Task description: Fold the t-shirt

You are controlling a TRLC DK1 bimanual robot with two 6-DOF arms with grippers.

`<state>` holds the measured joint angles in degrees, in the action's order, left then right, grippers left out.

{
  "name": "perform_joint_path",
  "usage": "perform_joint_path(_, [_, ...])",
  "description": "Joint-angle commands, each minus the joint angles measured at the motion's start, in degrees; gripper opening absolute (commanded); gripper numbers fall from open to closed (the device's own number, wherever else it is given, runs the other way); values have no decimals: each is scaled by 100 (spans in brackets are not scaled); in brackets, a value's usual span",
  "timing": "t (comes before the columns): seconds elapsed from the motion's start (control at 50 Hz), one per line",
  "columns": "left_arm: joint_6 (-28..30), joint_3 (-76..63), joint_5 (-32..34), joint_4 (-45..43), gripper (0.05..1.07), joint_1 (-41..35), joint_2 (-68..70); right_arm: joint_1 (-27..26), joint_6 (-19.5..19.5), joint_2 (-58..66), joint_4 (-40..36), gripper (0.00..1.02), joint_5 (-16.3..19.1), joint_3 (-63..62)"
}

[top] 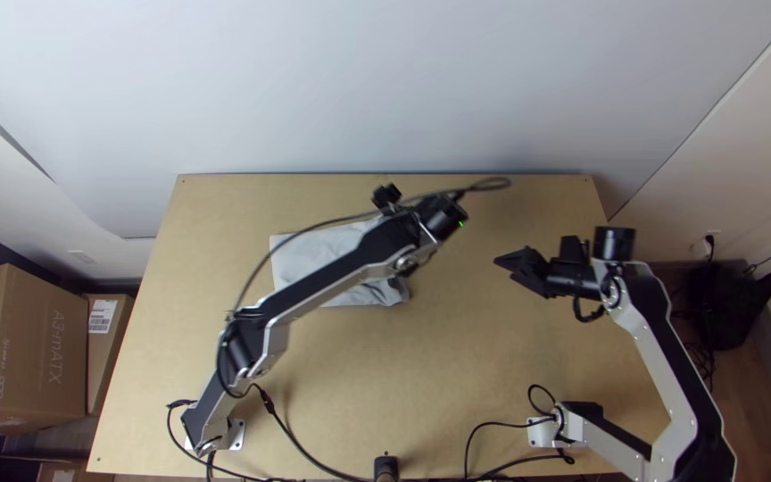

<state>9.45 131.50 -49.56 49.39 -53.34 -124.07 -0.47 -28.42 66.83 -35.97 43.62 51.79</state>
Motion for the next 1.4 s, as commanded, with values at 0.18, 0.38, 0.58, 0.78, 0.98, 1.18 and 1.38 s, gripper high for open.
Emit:
perform_joint_path(0.18, [-1104, 183, 887, 906, 103, 1098, 1588, 1260, 39, 2177, 476, 99, -231, 1255])
perform_joint_path(0.38, [-1851, 16, 1774, 1926, 103, 2170, 2238, 2077, -14, 3636, 424, 98, -828, 2758])
perform_joint_path(0.58, [-2009, -239, 2196, 2383, 103, 3251, 2695, 3026, 56, 4673, 81, 99, -2015, 4234])
perform_joint_path(0.78, [-2044, -309, 2530, 2479, 103, 3875, 2889, 3712, 188, 5437, -332, 99, -2815, 5491])
perform_joint_path(0.98, [-2044, -353, 2539, 2523, 103, 4139, 2959, 4020, 575, 6105, -684, 99, -3817, 6089])
perform_joint_path(1.18, [-2009, -397, 2592, 2523, 103, 4385, 2976, 3844, 610, 6299, -693, 99, -4019, 5869])
perform_joint_path(1.38, [-1991, -424, 2601, 2523, 103, 4482, 2968, 3571, 461, 6360, -798, 99, -3913, 5693])
